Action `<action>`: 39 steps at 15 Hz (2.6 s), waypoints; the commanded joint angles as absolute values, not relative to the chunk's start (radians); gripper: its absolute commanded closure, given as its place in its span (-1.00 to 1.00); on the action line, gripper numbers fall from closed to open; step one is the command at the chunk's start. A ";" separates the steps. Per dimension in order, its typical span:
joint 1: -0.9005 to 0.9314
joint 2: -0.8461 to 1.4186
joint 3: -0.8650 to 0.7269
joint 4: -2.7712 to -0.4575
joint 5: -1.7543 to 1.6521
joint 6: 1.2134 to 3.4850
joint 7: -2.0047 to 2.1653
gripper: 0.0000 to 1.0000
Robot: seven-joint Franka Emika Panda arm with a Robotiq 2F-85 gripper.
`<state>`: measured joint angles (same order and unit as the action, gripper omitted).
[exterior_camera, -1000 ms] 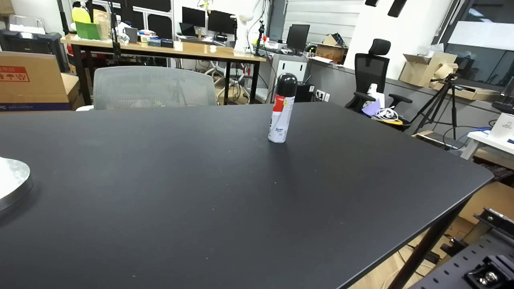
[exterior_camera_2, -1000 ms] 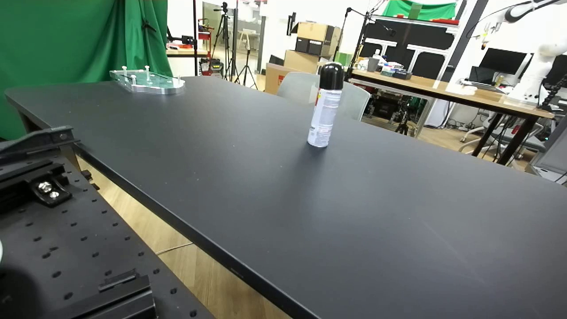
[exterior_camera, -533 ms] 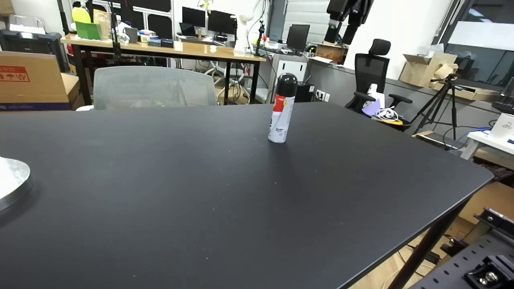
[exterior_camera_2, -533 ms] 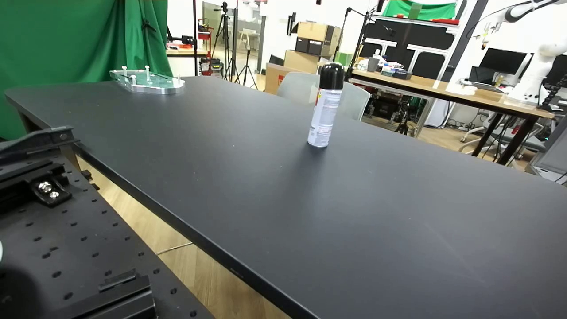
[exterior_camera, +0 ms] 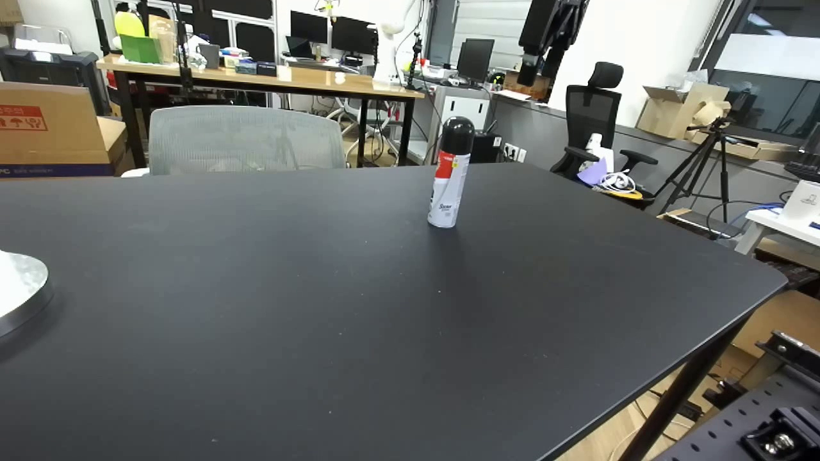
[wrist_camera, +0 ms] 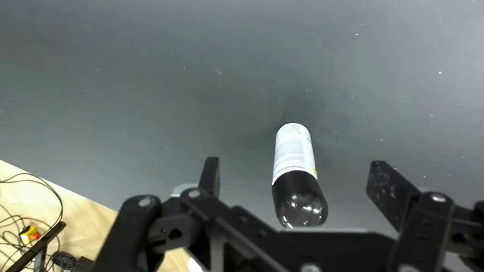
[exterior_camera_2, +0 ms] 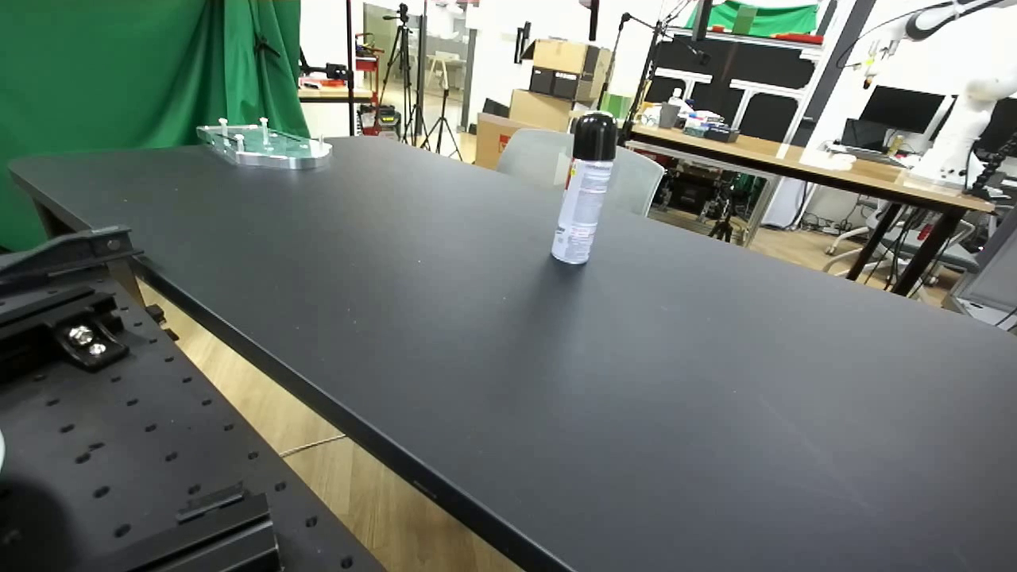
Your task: Take the top off the bottle
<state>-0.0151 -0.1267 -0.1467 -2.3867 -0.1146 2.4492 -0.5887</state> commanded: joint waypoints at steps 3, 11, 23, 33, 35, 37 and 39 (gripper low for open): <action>-0.013 -0.013 -0.084 -2.331 -0.197 2.481 -0.552 -1.00; -0.011 0.137 -0.029 -2.225 -0.210 2.513 -0.554 -1.00; -0.017 0.248 0.006 -2.118 -0.211 2.501 -0.567 -0.19; -0.034 0.182 0.003 -2.143 -0.199 2.477 -0.569 0.37; -0.044 0.157 0.013 -2.151 -0.165 2.441 -0.604 0.37; -0.050 0.136 0.021 -2.155 -0.116 2.390 -0.654 0.37; -0.053 0.110 0.026 -2.160 -0.055 2.326 -0.718 0.37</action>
